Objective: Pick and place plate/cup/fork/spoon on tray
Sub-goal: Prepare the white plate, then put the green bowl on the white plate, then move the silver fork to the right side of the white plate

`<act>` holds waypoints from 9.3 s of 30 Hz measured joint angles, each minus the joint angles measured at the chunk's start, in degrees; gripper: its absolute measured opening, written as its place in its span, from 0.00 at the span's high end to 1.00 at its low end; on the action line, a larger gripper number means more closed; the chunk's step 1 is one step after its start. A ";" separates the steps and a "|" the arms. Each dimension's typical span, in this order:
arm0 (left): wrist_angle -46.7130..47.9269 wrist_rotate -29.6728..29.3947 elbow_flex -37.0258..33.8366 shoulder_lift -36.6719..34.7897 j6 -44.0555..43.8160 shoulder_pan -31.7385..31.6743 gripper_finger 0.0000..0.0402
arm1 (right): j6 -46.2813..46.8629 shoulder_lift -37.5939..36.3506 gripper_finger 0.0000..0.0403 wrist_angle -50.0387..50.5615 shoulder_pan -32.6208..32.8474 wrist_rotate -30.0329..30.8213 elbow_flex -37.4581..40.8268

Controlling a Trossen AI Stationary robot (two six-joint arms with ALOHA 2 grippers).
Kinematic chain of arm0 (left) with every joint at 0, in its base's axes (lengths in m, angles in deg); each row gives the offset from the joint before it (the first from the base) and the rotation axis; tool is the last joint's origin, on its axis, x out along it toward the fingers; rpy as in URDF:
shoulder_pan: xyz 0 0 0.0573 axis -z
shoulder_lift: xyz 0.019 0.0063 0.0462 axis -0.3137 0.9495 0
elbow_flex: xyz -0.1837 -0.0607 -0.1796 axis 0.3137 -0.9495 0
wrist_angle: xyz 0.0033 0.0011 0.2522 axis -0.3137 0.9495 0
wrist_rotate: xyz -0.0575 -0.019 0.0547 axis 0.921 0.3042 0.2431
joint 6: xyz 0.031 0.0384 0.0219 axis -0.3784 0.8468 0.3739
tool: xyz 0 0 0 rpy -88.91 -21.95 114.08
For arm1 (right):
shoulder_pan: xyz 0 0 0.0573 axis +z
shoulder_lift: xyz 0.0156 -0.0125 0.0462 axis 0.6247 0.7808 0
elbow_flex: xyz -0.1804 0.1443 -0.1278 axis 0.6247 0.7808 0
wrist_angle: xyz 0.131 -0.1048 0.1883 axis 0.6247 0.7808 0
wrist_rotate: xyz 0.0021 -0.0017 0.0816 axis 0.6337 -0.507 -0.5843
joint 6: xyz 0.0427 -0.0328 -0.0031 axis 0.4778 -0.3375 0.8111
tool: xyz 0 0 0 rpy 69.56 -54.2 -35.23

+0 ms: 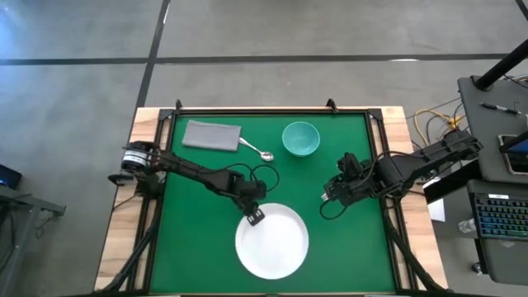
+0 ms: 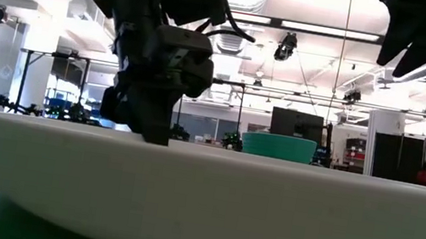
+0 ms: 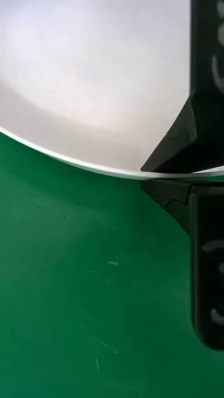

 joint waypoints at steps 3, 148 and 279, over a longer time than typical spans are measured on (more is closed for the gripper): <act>0.28 -0.20 0.04 -0.51 0.74 0.00 1.00 | 0.19 0.00 0.55 -0.01 -0.01 1.17 -0.33; 2.18 -22.39 -3.54 -44.42 -7.35 17.79 0.67 | -35.10 30.01 0.97 -28.12 -12.66 -36.54 -11.65; 16.45 -26.14 -9.17 -44.22 -7.41 8.36 0.67 | -97.94 19.47 0.64 -16.60 -25.76 -27.52 17.49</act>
